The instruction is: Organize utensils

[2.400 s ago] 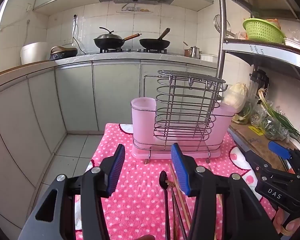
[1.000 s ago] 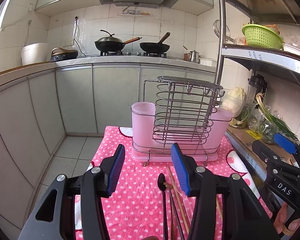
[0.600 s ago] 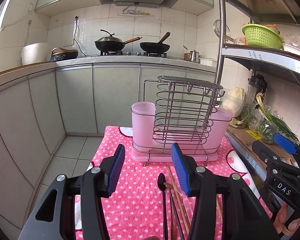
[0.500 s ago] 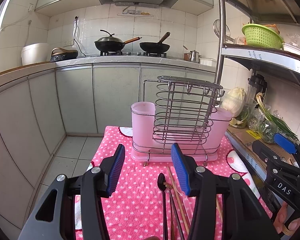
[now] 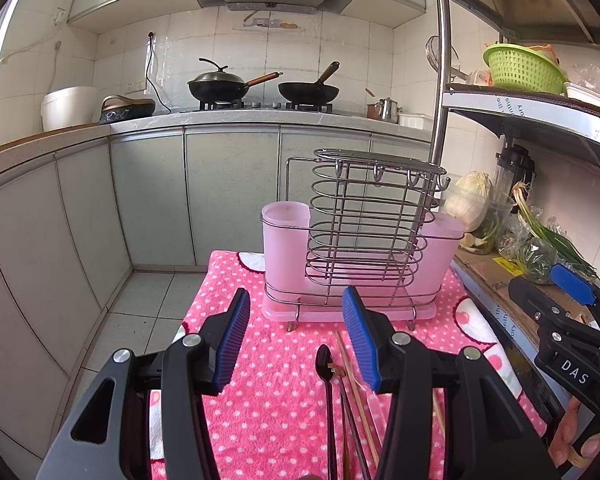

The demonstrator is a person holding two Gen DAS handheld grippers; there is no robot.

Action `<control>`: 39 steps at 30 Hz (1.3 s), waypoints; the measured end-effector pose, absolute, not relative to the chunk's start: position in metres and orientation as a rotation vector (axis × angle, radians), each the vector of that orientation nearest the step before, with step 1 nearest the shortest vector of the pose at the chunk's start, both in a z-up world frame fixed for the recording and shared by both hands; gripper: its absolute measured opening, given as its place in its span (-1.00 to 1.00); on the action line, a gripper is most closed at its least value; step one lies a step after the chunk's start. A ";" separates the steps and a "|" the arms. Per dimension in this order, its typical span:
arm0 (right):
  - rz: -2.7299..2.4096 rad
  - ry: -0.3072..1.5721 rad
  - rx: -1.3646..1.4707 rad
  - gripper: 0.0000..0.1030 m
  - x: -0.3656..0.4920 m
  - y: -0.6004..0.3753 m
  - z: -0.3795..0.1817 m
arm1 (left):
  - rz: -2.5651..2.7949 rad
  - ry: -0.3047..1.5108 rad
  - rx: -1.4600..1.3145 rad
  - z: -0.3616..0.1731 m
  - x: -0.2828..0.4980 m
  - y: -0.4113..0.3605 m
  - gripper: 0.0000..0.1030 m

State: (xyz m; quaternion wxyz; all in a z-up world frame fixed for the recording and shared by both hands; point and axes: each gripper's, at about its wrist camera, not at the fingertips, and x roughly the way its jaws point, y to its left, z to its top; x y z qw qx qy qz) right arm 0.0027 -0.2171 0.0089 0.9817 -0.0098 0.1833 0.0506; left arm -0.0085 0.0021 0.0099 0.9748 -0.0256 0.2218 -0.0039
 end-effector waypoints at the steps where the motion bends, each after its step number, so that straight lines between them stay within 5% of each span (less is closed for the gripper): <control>1: 0.101 0.372 -0.019 0.51 0.003 -0.218 0.008 | -0.008 0.451 -0.051 0.010 -0.008 0.002 -0.07; 18: 0.141 0.607 0.110 0.51 0.037 -0.251 -0.013 | -0.143 0.753 -0.099 -0.016 0.046 0.037 -0.08; 22: 0.163 0.649 0.154 0.50 0.045 -0.261 -0.019 | -0.214 0.869 -0.143 -0.031 0.064 0.035 -0.37; 39: 0.279 0.867 0.273 -0.36 0.080 -0.273 -0.062 | -0.277 1.231 -0.190 -0.107 0.163 0.007 -0.50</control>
